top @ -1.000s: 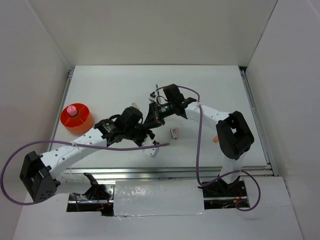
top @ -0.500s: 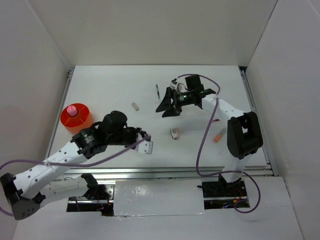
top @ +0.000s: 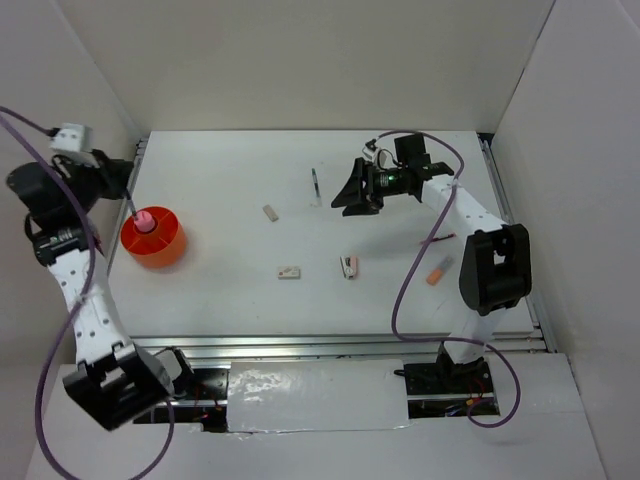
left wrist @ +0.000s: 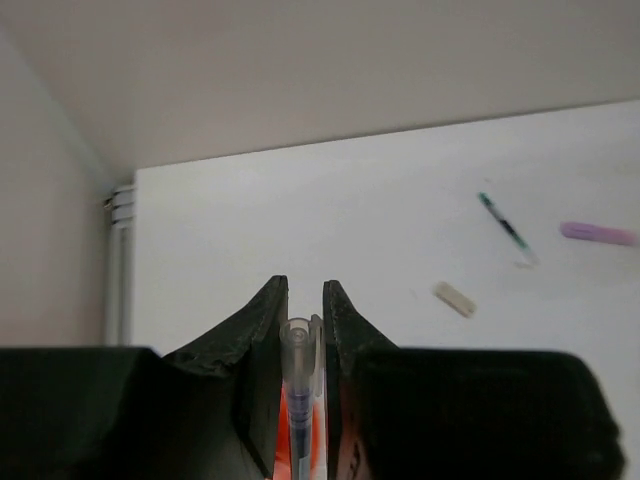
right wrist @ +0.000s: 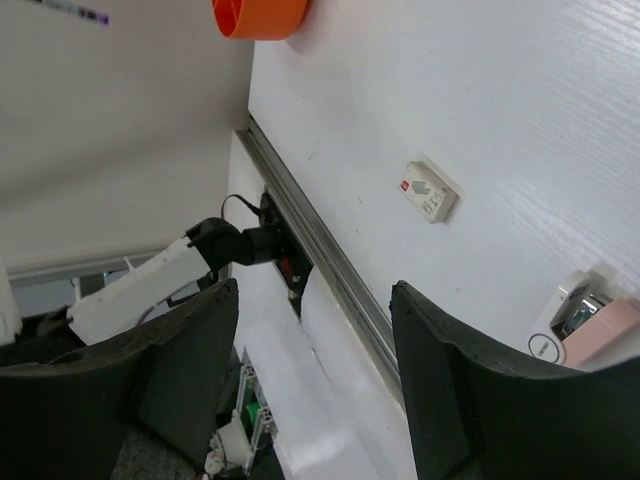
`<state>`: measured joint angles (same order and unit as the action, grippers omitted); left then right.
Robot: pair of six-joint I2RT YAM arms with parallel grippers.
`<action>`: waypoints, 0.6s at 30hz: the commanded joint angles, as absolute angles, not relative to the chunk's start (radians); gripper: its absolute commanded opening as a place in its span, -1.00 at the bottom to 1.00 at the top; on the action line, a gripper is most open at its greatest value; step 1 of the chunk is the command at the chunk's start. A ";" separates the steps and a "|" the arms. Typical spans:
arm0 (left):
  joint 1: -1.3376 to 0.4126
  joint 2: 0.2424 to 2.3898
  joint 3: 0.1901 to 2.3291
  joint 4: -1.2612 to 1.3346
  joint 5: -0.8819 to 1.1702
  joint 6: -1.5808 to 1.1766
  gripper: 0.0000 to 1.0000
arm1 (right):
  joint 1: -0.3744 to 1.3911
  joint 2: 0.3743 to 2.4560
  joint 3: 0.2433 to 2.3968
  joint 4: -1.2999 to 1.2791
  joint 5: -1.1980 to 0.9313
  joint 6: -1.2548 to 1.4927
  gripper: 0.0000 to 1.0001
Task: Sort the stationery into containers
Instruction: Place the pen in the storage box.
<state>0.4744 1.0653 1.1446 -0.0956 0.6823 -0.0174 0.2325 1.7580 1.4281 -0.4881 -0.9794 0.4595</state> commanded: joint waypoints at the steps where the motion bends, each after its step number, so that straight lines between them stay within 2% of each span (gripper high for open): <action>1: 0.678 1.179 1.193 0.072 0.972 -0.149 -1.00 | 0.252 1.773 1.476 -0.520 -0.999 0.425 0.38; 5: 0.793 1.236 1.175 0.130 1.006 -0.052 -1.00 | 0.258 1.789 1.474 -0.509 -1.006 0.428 0.36; 11: 0.834 1.307 1.124 0.176 1.071 0.087 -1.00 | 0.268 1.801 1.483 -0.509 -1.006 0.414 0.35; 18: 0.841 1.391 1.075 0.284 1.167 0.074 -0.96 | 0.258 1.832 1.503 -0.506 -1.019 0.400 0.34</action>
<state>0.8310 1.3590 1.0733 0.1871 1.0752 0.0311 0.2592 1.8133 1.4479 -0.5034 -0.9886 0.4213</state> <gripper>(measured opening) 0.286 0.671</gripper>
